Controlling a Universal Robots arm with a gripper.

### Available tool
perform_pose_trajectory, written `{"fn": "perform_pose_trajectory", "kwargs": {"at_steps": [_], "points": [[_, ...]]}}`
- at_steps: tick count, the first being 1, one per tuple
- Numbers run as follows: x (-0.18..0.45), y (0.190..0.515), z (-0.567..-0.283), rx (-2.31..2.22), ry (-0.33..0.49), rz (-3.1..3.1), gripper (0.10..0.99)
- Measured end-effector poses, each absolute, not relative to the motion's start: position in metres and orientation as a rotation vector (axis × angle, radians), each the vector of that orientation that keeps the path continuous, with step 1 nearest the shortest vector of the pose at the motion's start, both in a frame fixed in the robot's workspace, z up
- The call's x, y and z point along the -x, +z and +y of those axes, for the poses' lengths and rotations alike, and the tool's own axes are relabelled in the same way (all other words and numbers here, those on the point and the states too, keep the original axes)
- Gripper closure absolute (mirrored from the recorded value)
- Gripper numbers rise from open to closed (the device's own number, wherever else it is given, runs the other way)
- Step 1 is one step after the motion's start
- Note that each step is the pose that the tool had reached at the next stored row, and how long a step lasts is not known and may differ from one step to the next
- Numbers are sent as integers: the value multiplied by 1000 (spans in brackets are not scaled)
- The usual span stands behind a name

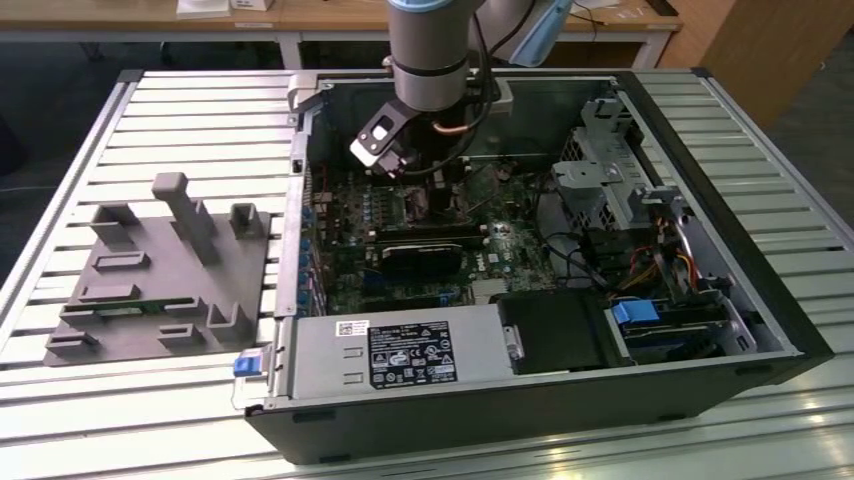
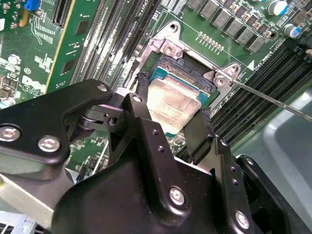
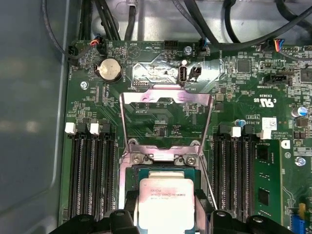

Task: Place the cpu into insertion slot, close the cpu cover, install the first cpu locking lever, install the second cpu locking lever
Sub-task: 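Place the cpu into insertion slot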

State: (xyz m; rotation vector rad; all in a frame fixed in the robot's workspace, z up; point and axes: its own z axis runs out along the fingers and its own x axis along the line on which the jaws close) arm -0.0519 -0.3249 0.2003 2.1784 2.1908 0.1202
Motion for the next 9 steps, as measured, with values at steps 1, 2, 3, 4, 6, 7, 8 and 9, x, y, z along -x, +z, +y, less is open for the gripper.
{"fn": "perform_pose_trajectory", "kwargs": {"at_steps": [1, 2, 3, 4, 6, 7, 8, 9], "points": [[52, 200, -324, -2179, 120, 2191, 545], [52, 199, -324, -2179, 120, 2191, 545], [52, 198, -323, -2179, 121, 2190, 545], [52, 198, -323, -2179, 121, 2190, 545], [53, 196, -322, -2180, 120, 2189, 545], [53, 195, -322, -2181, 120, 2189, 545], [53, 195, -322, -2181, 120, 2188, 545], [54, 195, -322, -2181, 120, 2188, 545]]}}
